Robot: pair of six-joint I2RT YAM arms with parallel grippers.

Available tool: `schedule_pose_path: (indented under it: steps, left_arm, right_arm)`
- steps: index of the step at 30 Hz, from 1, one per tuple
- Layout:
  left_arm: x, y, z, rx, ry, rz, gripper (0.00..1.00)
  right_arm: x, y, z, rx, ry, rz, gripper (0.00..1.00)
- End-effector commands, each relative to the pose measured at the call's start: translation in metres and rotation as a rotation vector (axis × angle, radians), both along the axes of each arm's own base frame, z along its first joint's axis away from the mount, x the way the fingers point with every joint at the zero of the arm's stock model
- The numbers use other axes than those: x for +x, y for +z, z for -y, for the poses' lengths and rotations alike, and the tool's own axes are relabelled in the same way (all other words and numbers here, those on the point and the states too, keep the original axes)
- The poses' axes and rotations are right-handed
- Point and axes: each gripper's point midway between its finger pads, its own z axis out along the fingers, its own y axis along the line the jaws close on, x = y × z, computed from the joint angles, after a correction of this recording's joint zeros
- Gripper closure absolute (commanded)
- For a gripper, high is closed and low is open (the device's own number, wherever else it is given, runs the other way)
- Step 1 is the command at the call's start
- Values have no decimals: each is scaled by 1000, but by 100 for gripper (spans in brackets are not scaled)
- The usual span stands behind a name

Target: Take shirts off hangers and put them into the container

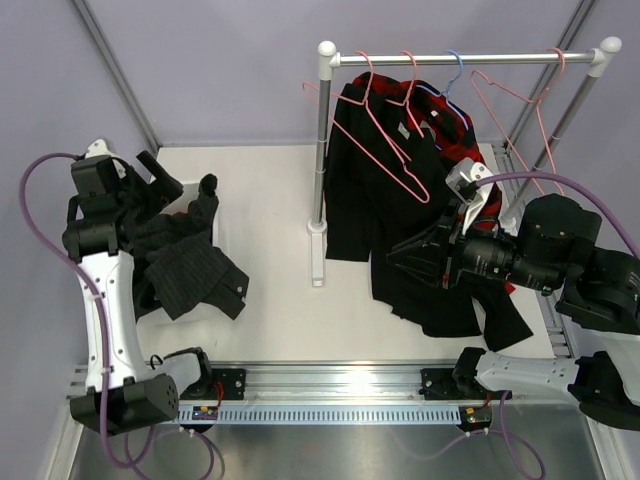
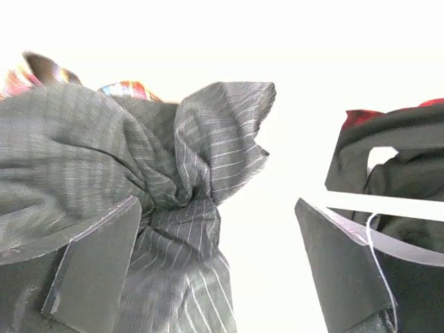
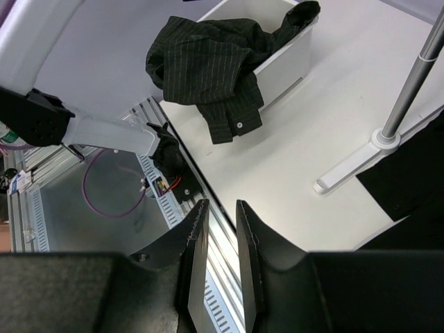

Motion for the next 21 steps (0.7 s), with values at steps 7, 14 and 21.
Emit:
schedule_pose_path:
  steps: [7,14,21]
  left_arm:
    - [-69,-5,39,-69,-87,-33,35]
    - [-129,-11,60,-96,-87,3,100]
    - [-142,-80,45,-101,33,-173,100]
  right_arm:
    - [2,-9,-7,-29,20,12,68]
    - [6,-23,-21,-51,48,4,69]
    - [-2,-23,-22,-36,87,-3,72]
